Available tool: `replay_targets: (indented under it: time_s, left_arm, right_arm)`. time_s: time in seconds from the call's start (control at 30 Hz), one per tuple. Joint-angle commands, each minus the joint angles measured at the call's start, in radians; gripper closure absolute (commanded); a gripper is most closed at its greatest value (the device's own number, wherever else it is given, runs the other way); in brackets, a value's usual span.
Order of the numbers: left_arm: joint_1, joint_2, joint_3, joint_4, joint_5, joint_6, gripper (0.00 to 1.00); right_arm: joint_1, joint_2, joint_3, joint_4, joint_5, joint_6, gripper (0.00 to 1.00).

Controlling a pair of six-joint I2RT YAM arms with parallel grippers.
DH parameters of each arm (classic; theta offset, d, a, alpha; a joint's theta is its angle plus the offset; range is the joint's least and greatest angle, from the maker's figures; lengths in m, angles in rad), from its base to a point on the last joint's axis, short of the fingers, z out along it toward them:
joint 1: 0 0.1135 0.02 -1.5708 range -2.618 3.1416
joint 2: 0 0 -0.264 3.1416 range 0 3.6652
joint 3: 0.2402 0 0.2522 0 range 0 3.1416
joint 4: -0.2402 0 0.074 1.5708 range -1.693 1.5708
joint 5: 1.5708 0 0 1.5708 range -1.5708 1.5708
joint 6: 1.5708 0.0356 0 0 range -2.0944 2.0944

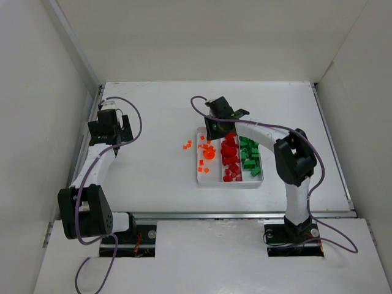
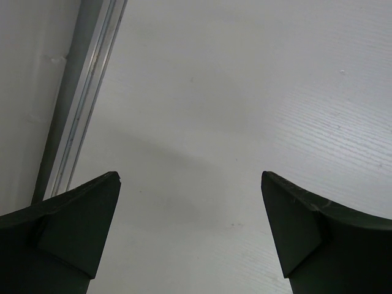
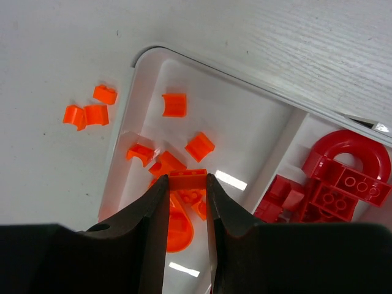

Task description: Sort the legos into containers by color

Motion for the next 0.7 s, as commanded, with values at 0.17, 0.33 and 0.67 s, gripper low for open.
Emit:
replay_targets:
  time_s: [0.17,0.33,0.67]
  left_arm:
    - [0.004,-0.006,0.026,0.003,0.031,0.008,0.01]
    - [0.004,-0.006,0.026,0.003,0.091,0.042,0.15]
    - [-0.264,0.058,0.079,-0.044,0.317,0.235,0.24]
  right_arm:
    - [0.008,-0.017,0.021,0.004,0.025,0.007,0.43]
    - [0.008,-0.078,0.001,0.004,0.043,-0.004,0.36]
    - [-0.012,-0.189,-0.039,0.032,0.052,-0.013,0.34]
